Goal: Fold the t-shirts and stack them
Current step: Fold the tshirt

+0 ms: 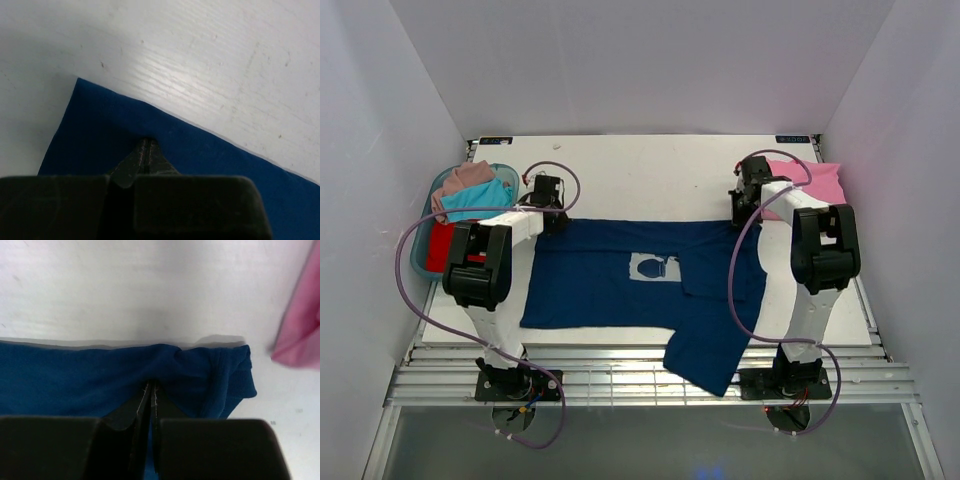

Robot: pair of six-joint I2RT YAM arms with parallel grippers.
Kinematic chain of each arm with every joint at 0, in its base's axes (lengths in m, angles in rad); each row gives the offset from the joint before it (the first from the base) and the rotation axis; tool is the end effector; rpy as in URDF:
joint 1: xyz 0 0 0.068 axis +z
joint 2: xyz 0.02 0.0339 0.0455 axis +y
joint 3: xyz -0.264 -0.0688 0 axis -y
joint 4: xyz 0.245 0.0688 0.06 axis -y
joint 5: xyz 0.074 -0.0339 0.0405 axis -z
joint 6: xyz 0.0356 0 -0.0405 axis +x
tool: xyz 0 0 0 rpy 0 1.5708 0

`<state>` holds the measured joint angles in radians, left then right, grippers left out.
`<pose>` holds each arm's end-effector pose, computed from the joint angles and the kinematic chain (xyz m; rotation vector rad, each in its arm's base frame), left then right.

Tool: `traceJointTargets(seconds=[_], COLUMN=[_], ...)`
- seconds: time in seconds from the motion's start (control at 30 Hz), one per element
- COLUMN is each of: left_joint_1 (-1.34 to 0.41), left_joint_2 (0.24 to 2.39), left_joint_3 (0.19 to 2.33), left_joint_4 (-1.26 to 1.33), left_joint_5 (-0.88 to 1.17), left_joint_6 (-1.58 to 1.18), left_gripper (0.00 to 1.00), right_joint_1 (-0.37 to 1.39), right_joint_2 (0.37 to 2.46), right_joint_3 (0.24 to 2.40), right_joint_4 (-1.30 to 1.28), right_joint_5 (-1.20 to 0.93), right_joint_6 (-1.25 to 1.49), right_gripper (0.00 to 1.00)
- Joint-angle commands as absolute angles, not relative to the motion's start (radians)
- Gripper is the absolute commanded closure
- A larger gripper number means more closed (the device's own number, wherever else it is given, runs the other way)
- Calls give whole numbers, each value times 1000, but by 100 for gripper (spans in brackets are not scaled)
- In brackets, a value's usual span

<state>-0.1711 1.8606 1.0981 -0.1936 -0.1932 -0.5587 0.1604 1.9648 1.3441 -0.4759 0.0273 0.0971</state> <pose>0.3725 -0.0574 0.1517 -0.5571 2.4391 -0.0569 0.4005 0.0638 0.1661 -0.0756 2.6665 0.0466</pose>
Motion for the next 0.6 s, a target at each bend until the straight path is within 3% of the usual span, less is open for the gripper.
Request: traceJointTargets(seconds=[0.0, 0.57], left_joint_1=[-138, -97], left_joint_2=[1951, 2270], left_joint_3=[1127, 1595], left_joint_4=[-304, -423], left_joint_5=[-256, -325], left_joint_6=[-555, -557], left_gripper=[100, 100], right_joint_1=[186, 190], right_joint_2=[2110, 2482], right_joint_3=[1417, 2066], right_joint_4=[-488, -647], right_joint_5=[11, 52], right_joint_6=[103, 45], right_gripper=[92, 92])
